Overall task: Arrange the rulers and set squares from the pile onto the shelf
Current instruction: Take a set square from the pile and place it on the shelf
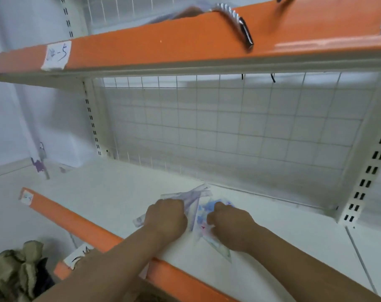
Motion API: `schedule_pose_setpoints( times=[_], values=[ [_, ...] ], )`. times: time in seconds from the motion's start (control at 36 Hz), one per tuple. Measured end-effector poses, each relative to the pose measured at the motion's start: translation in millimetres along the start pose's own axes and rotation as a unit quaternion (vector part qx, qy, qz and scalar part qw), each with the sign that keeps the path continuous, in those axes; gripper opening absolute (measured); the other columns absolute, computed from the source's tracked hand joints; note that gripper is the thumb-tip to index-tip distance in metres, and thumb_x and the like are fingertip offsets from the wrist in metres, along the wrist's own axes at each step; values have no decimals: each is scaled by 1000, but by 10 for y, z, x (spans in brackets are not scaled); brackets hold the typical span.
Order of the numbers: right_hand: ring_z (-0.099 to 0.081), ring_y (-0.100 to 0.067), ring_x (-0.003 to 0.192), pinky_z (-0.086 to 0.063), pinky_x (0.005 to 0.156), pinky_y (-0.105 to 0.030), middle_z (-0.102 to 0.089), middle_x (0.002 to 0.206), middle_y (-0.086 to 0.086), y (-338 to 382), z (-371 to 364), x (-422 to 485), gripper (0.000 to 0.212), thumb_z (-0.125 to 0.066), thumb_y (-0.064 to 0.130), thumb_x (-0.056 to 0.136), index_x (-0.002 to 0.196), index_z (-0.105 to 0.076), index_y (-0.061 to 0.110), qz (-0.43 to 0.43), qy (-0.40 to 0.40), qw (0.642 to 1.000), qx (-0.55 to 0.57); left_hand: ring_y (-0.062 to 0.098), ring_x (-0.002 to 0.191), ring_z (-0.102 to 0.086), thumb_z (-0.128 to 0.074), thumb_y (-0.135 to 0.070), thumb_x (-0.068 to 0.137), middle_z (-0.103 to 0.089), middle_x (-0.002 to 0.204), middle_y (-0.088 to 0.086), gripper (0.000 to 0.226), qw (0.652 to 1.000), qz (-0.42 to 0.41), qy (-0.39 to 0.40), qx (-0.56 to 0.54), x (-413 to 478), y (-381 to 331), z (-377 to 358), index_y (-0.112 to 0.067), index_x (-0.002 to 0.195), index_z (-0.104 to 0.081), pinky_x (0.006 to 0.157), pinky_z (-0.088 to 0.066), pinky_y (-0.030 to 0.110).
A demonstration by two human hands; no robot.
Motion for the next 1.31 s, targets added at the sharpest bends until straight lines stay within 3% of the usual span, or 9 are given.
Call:
schedule_pose_setpoints(
  times=[0.25,0.33,0.42,0.5,0.56,0.78,0.92,1.08,1.31],
  values=[
    [-55,-29,108,-32,66,-30,-51,120,-11,146,-115,142,33,-40,33,100,116,-59,11,16,20,993,-112,22,125,-51,-42,-15,86,-38,149,-13,75,993,-107,6,-44,255,22,-219,-52,146,-16,95,-43,32],
    [-64,-17,58,-9,46,-16,-63,67,-2,217,-141,128,24,-84,38,58,61,-69,20,28,52,987,-152,18,135,-39,-46,-15,88,-24,156,-16,76,991,-117,14,-68,292,20,-281,-44,150,-14,101,-38,30],
    [-48,-10,33,-1,48,-12,-48,41,7,135,-212,177,40,-90,38,30,35,-54,21,27,13,982,-186,16,139,-35,-50,-20,88,-23,157,-11,75,990,-126,13,-66,320,19,-346,-38,151,-14,106,-37,29],
    [-65,-20,66,0,45,-20,-65,73,-2,245,-201,89,13,-70,28,77,69,-70,18,57,77,971,-220,20,131,-45,-50,-20,90,-35,152,-6,58,992,-124,23,-29,299,10,-368,-24,145,-35,98,-42,31],
    [-60,-30,94,-8,46,-27,-62,100,-12,211,-214,108,24,-43,16,97,95,-66,8,68,48,973,-215,21,127,-48,-51,-18,91,-40,149,-4,41,991,-131,23,-3,260,-24,-332,-19,132,-51,95,-43,32],
    [-56,-32,99,-12,47,-24,-57,110,-11,108,24,-8,21,-42,12,93,100,-60,5,8,-4,994,-104,22,114,-56,-60,-26,86,-62,120,3,39,985,-148,88,-4,255,-114,-451,-16,124,-56,93,-48,34],
    [-57,-29,100,-33,62,-29,-57,109,-7,12,8,-22,19,-43,16,93,102,-59,10,-34,-17,996,-76,19,108,-59,-66,-45,83,-64,115,3,51,978,-154,136,-37,242,-216,-503,-15,123,-58,93,-49,34],
    [-47,-25,114,-39,75,-32,-49,120,-7,-269,-136,-40,28,-39,22,96,118,-55,13,-112,38,990,-73,23,114,-57,-57,-34,89,-62,121,1,36,981,-165,100,16,262,-245,-495,-17,122,-60,94,-48,35],
    [-53,-26,104,-44,85,-30,-49,109,-9,-513,-208,-131,26,-41,24,94,108,-58,11,-156,83,983,56,24,113,-56,-54,-26,92,-61,122,1,33,982,-165,92,18,282,-212,-499,-18,124,-57,92,-48,34]
  ],
)
Point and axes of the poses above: each hand's wrist, its own x-axis towards the middle knuckle, its own z-axis out of the back of the hand, y = z × x, the point moved 8 cm from there along x, towards the middle knuckle
